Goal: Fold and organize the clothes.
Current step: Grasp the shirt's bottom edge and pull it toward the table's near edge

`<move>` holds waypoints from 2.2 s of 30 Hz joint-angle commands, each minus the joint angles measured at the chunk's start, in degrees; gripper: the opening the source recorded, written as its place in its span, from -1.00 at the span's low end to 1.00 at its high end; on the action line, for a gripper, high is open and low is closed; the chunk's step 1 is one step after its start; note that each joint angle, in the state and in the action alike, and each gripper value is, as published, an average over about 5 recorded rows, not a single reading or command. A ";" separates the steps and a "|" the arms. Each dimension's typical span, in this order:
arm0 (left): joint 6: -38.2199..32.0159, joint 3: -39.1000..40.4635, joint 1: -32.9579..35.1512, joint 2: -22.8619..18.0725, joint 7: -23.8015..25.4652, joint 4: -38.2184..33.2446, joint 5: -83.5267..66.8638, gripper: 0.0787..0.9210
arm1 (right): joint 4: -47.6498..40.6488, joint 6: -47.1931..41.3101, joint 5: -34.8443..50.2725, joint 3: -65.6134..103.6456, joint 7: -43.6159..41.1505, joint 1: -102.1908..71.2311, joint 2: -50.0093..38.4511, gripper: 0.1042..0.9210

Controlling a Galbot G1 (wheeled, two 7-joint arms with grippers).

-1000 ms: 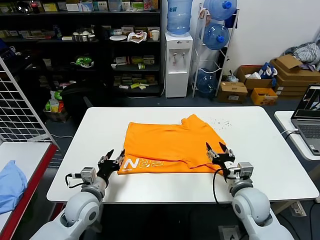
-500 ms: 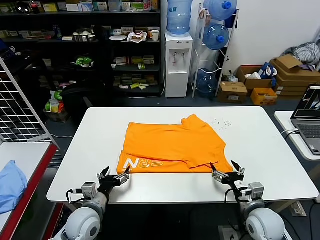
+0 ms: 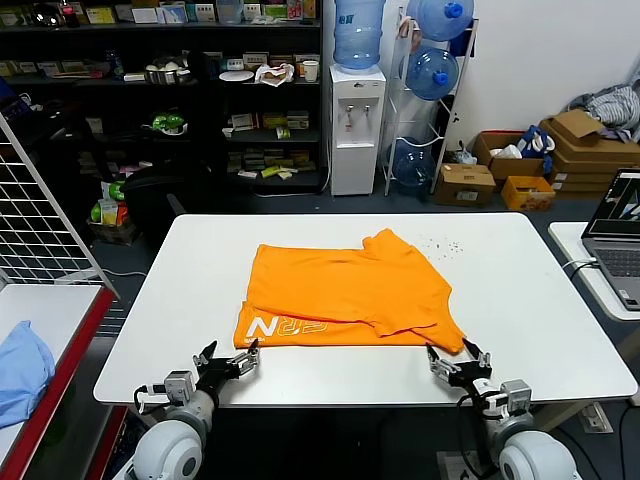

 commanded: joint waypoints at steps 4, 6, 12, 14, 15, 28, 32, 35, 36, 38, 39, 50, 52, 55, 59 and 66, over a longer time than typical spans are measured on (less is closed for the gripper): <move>-0.94 0.75 -0.14 -0.61 -0.04 1.42 1.71 0.83 | -0.57 0.53 0.04 0.25 -0.57 -0.69 0.02 0.20; -0.96 0.80 -0.23 -0.65 -0.08 1.63 1.78 0.68 | -0.61 0.54 0.00 0.24 -0.55 -0.65 0.09 0.05; -1.02 0.96 -0.39 -0.69 -0.14 1.74 1.82 0.27 | -0.70 0.53 -0.02 0.27 -0.47 -0.49 0.17 -0.37; -1.07 1.04 -0.46 -0.73 -0.17 1.71 1.82 0.13 | -0.69 0.60 0.03 0.31 -0.45 -0.48 0.17 -0.50; -1.09 1.09 -0.48 -0.75 -0.18 1.66 1.82 0.07 | -0.68 0.64 0.05 0.32 -0.43 -0.48 0.17 -0.58; -1.27 1.57 0.38 0.13 -1.24 -2.24 1.34 -0.82 | 1.09 0.96 2.92 0.90 0.58 -1.48 -0.64 -0.96; -1.07 0.55 1.73 2.74 -2.04 -5.47 -0.01 -0.96 | 5.10 -0.36 5.57 2.57 1.77 -4.89 -2.18 -0.96; -0.76 -0.47 3.36 5.82 -2.62 -8.11 -1.63 -0.96 | 8.57 -1.69 7.14 4.23 2.69 -8.54 -3.73 -0.96; -0.64 -0.77 3.99 6.83 -2.80 -8.92 -2.12 -0.96 | 9.59 -2.20 7.53 4.64 2.99 -9.72 -4.17 -0.96; -0.32 -1.38 5.58 8.76 -3.24 -10.86 -3.14 -0.96 | 11.57 -3.16 8.38 5.44 3.72 -12.15 -4.96 -0.96; -0.12 -1.64 6.46 9.44 -3.48 -11.77 -3.61 -0.96 | 12.52 -3.66 8.82 5.80 4.09 -13.13 -5.21 -0.96; 1.00 -3.65 18.49 12.21 -4.91 -20.11 -5.10 -0.96 | 19.14 -7.46 11.02 8.96 8.10 -23.80 -5.81 -0.96; 0.98 -3.65 19.84 11.98 -4.81 -20.44 -4.54 -0.96 | 19.45 -7.57 10.97 9.09 8.51 -24.66 -5.50 -0.96; 1.05 -3.67 21.33 11.74 -4.35 -20.70 -3.59 -0.96 | 19.68 -8.03 10.41 9.21 9.30 -25.14 -5.00 -0.96; 1.10 -4.31 21.82 11.50 -3.99 -20.70 -2.90 -0.94 | 20.32 -8.83 8.60 9.66 9.20 -24.80 -4.50 -0.94; 1.22 -7.21 20.07 12.55 -3.83 -21.46 -3.94 -0.55 | 21.22 -8.86 6.00 12.15 8.04 -21.95 -5.77 -0.51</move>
